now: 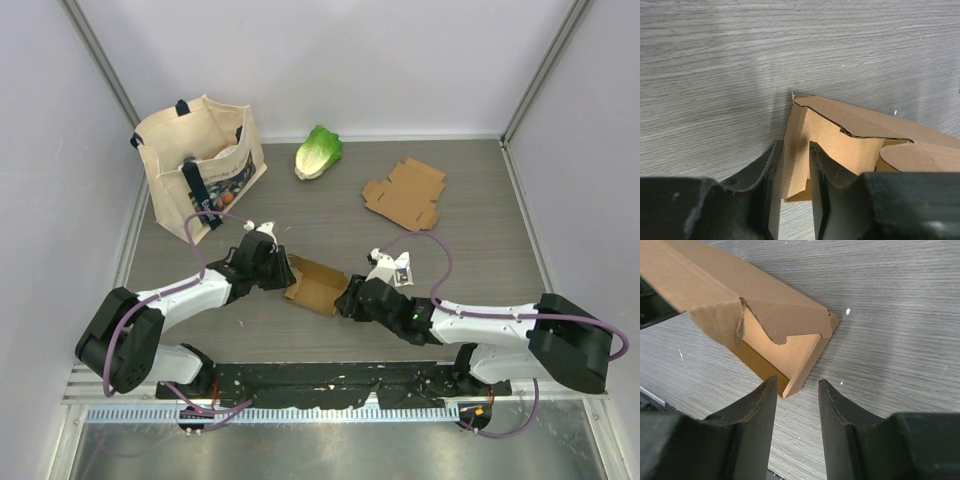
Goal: Fold the paper box
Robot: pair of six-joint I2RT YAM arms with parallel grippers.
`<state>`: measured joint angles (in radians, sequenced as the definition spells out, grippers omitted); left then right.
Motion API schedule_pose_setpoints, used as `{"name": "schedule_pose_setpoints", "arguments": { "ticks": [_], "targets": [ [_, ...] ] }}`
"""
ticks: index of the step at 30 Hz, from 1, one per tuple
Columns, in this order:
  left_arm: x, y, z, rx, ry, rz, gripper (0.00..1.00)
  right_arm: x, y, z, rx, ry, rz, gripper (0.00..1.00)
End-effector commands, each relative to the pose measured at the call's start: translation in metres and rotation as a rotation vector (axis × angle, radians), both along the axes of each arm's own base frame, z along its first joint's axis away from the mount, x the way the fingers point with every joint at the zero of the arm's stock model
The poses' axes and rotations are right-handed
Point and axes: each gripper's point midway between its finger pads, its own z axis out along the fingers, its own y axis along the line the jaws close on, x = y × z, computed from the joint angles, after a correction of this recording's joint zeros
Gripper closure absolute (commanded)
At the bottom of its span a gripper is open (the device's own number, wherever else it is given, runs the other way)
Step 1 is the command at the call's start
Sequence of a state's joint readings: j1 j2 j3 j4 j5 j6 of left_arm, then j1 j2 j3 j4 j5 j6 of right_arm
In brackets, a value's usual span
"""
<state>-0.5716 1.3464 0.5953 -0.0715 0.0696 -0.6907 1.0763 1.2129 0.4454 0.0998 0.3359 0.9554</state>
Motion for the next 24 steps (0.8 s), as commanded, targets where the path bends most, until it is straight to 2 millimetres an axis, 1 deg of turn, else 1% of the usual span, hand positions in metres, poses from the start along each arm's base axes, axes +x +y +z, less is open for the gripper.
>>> {"name": "schedule_pose_setpoints", "arguments": {
  "ticks": [1,2,3,4,6,7,8,10,11,13,14,15,16,17,18,19,20,21,22,23,24],
  "targets": [
    [0.001,0.001,-0.002,0.047,-0.036,-0.021,0.71,0.015,0.016,0.015,0.096,-0.025,-0.075,0.58],
    [0.001,0.002,-0.003,0.064,-0.032,-0.019,0.73,0.016,0.016,0.014,0.097,-0.023,-0.08,0.58],
    [-0.003,-0.002,-0.004,0.068,-0.03,-0.034,0.74,0.018,0.017,0.014,0.095,-0.029,-0.087,0.58],
    [0.001,0.003,-0.006,0.102,-0.045,-0.011,0.75,0.018,0.017,0.01,0.082,-0.026,-0.089,0.59],
    [-0.002,0.001,-0.008,0.123,-0.046,-0.024,0.76,0.022,0.019,0.011,0.076,-0.032,-0.098,0.63],
    [-0.001,0.002,-0.009,0.143,-0.052,-0.017,0.78,0.023,0.019,0.006,0.058,-0.026,-0.098,0.66],
    [0.0,0.002,-0.009,0.158,-0.052,-0.018,0.78,0.024,0.019,0.005,0.051,-0.028,-0.102,0.69],
    [-0.003,0.0,-0.011,0.199,-0.059,-0.028,0.81,0.027,0.021,0.005,0.038,-0.031,-0.108,0.71],
    [0.0,0.005,-0.011,0.244,-0.073,-0.013,0.81,0.027,0.021,0.001,0.025,-0.028,-0.109,0.73],
    [-0.003,0.002,-0.014,0.294,-0.078,-0.026,0.85,0.03,0.023,0.002,0.023,-0.03,-0.115,0.76],
    [0.0,0.006,-0.012,0.337,-0.091,-0.006,0.87,0.03,0.023,-0.002,0.011,-0.027,-0.115,0.79],
    [-0.003,0.004,-0.015,0.362,-0.089,-0.014,0.91,0.031,0.023,-0.002,0.009,-0.029,-0.121,0.8],
    [-0.003,0.006,-0.017,0.389,-0.089,-0.009,0.93,0.032,0.022,-0.003,0.002,-0.026,-0.132,0.82],
    [-0.003,0.006,-0.016,0.411,-0.09,-0.009,0.95,0.032,0.02,-0.006,-0.007,-0.022,-0.14,0.86],
    [-0.002,0.01,-0.016,0.457,-0.108,0.016,1.0,0.033,0.019,-0.007,-0.011,-0.021,-0.147,0.88],
    [-0.007,0.017,-0.024,0.52,-0.085,0.015,1.0,0.034,0.016,-0.009,-0.018,-0.02,-0.166,0.9],
    [-0.004,0.017,-0.021,0.551,-0.096,0.026,1.0,0.035,0.015,-0.01,-0.026,-0.021,-0.175,0.93],
    [-0.003,0.021,-0.019,0.621,-0.134,0.064,1.0,0.036,0.014,-0.012,-0.033,-0.019,-0.182,0.94],
    [-0.012,0.032,-0.03,0.712,-0.103,0.058,1.0,0.036,0.013,-0.012,-0.034,-0.02,-0.189,0.94],
    [-0.008,0.029,-0.028,0.742,-0.117,0.072,1.0,0.037,0.012,-0.014,-0.037,-0.019,-0.194,0.96],
    [-0.011,0.027,-0.03,0.775,-0.123,0.07,1.0,0.038,0.013,-0.014,-0.036,-0.021,-0.196,0.96]
  ]
}}
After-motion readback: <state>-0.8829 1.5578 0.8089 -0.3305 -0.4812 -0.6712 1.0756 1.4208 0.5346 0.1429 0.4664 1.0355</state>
